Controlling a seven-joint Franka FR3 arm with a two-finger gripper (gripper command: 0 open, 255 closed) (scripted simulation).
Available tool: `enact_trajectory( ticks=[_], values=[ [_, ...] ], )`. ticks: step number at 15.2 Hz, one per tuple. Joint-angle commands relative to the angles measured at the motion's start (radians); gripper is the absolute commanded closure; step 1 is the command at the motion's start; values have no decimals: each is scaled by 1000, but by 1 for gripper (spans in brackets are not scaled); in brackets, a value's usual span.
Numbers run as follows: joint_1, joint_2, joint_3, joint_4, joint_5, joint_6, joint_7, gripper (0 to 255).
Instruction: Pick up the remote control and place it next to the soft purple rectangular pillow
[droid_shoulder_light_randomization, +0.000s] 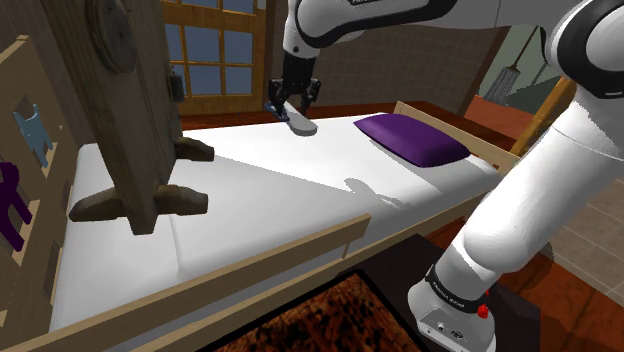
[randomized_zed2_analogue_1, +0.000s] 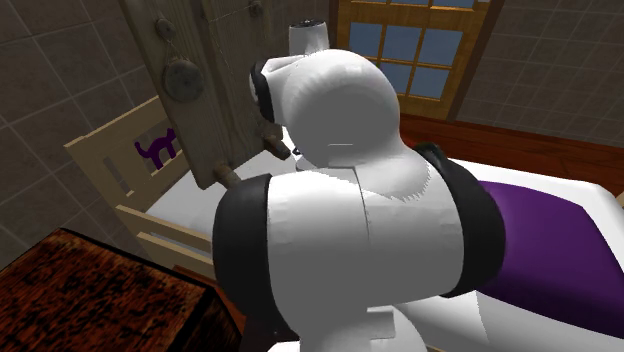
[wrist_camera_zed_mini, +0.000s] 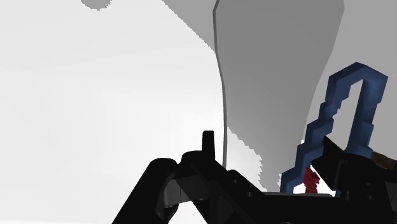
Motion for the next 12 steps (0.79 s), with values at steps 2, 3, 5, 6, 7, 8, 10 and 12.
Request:
enact_trajectory(
  ticks=[2, 3, 5, 6, 7, 8, 10, 12],
  values=[
    [-31, -48, -42, -60, 14, 19, -79, 255],
    [-41, -60, -57, -74, 17, 23, -104, 255],
    [-61, -81, -86, -98, 21, 29, -154, 255],
    [-70, -90, -101, -108, 23, 31, -180, 255],
    [-80, -98, -116, -117, 24, 34, -205, 255],
    [-89, -105, -131, -125, 25, 36, -230, 255],
    [-109, -116, -161, -137, 26, 40, -280, 255],
    [-128, -123, -192, -145, 26, 43, -330, 255]
  ],
)
